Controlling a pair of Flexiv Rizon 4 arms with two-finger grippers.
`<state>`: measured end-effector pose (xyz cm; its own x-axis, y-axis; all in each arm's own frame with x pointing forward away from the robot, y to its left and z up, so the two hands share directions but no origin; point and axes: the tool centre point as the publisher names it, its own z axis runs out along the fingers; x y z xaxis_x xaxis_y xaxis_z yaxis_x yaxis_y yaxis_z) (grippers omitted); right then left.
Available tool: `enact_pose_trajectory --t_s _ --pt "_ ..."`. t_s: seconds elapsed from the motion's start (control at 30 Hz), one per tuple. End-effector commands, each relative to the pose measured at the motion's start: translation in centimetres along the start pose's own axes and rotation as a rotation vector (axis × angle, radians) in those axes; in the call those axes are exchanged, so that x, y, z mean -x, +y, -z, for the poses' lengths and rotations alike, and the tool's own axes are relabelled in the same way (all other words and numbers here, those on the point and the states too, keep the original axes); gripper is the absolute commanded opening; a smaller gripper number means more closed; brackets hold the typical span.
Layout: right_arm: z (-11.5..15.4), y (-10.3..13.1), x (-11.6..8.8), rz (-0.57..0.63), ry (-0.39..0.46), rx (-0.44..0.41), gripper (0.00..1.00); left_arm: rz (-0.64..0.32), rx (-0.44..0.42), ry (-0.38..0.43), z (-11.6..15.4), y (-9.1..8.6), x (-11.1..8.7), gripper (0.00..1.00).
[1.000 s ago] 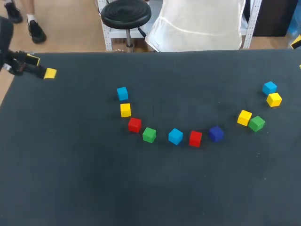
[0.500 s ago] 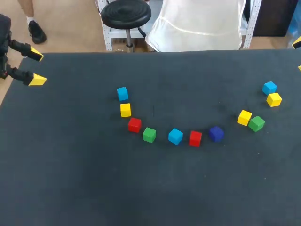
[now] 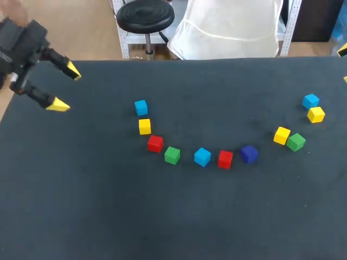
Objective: Place the blue cubes, place green cubes on the blue cubes, place the yellow cubes on the green cubes, then place the red cubes on the yellow cubes, and place purple cube on the red cubes.
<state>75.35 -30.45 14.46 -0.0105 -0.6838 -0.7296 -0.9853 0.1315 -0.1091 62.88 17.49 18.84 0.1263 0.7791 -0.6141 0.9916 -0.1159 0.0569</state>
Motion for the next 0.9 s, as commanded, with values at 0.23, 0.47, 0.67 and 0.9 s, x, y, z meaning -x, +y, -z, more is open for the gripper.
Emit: enact_pose_trajectory --t_s 0.23,0.47,0.67,0.9 --pt "0.0 0.1 0.0 0.001 0.001 -0.003 1.00 0.003 -0.101 0.014 -3.8 -1.3 1.4 1.00" --pt "0.0 0.1 0.0 0.001 0.001 -0.003 1.00 0.003 -0.101 0.014 -3.8 -1.3 1.4 1.00" --pt "0.0 0.1 0.0 0.001 0.001 -0.003 1.00 0.003 -0.101 0.014 -3.8 -1.3 1.4 1.00" --pt "0.0 0.1 0.0 0.001 0.001 -0.003 1.00 0.007 -0.099 0.082 -3.1 -1.2 2.0 1.00"
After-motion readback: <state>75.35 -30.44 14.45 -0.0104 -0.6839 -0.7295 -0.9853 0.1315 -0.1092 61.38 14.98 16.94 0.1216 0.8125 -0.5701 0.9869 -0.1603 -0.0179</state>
